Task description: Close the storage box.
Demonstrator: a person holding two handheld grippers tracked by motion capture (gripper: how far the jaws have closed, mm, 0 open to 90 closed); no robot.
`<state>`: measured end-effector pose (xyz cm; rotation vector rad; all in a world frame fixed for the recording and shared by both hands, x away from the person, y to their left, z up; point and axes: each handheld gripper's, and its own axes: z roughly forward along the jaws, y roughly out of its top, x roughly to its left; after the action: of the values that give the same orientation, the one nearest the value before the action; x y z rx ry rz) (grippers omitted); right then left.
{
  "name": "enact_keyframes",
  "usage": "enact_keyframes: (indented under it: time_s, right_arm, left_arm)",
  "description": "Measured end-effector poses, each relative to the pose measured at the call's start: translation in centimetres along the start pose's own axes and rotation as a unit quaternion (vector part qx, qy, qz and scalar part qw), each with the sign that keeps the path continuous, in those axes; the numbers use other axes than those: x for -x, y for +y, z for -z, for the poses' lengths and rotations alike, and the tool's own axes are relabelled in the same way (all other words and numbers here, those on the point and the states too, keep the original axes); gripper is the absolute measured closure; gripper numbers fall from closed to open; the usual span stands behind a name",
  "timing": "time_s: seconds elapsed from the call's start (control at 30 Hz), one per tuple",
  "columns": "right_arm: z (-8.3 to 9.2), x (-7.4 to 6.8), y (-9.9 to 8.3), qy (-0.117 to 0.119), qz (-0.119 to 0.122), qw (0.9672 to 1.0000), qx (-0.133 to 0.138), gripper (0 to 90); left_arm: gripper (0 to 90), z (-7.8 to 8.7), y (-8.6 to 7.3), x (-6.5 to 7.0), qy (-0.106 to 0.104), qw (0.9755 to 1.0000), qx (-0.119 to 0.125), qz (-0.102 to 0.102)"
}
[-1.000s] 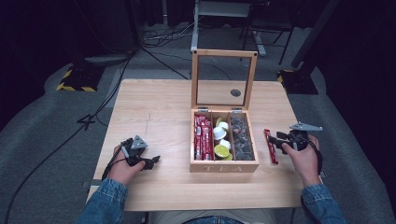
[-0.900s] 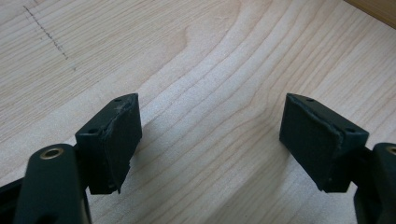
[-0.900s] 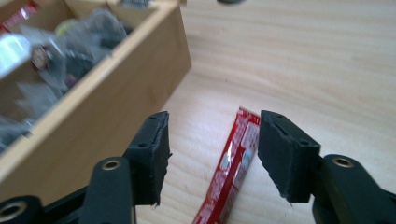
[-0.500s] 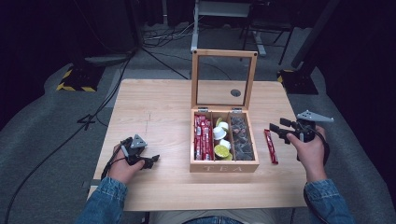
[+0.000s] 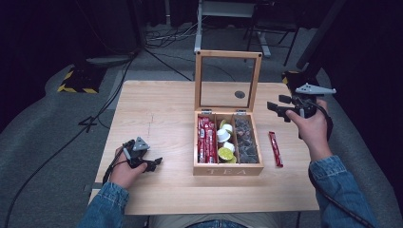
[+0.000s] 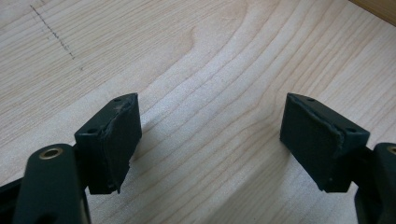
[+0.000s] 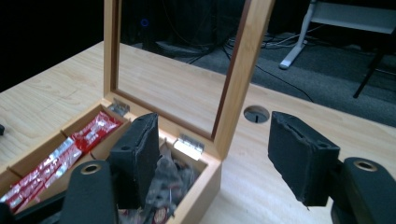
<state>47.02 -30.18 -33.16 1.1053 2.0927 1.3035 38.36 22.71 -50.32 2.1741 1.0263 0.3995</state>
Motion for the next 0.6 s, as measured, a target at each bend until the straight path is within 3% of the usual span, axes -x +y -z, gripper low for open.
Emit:
enact_keyframes:
  time_s: [0.2,0.6]
  right_arm:
    - [-1.5,0.5,2.1,0.008,0.005,0.9999,0.006,34.8]
    - [-4.2,2.1,4.5,0.02,0.013,0.9996,0.012,34.7]
  left_arm:
    - [21.0,0.0,0.0,0.0,0.0,1.0,0.0,0.001]
    - [21.0,0.0,0.0,0.0,-0.001,1.0,0.001,0.001]
